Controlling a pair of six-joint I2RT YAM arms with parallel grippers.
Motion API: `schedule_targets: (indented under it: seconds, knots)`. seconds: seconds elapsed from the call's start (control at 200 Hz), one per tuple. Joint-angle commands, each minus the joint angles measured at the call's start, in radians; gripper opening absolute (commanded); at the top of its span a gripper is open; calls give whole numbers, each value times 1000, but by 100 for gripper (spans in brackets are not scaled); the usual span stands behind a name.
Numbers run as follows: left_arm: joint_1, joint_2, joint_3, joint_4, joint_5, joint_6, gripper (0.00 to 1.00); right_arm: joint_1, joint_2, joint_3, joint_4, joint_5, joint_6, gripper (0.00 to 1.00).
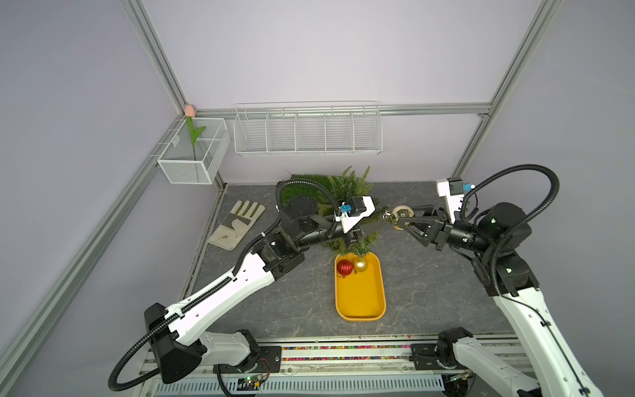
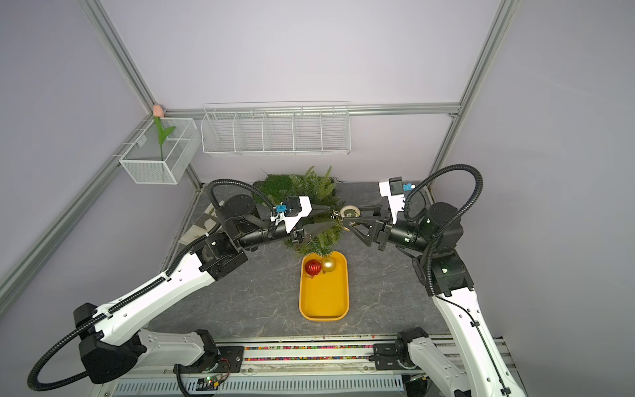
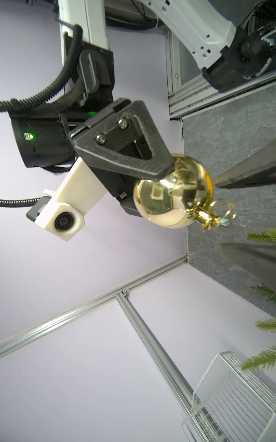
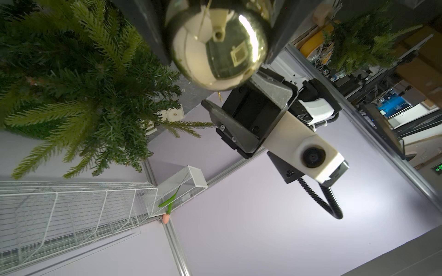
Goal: Decorate the small christmas tree with ornaments
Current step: Hang an ornament on the christmas tree.
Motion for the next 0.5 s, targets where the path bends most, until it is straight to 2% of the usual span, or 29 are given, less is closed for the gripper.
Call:
schedule_targets:
  seconds: [0.0, 0.195, 0.495]
  knots:
    - [-4, -39, 21, -16, 174, 5, 40, -2, -12, -13, 37, -153, -59, 35]
    - [-4, -50, 33, -42, 325, -34, 44, 0, -83, -4, -89, -211, -297, 35]
    - [-4, -3, 120, -176, 370, -31, 36, -1, -88, 27, -227, -224, -414, 35]
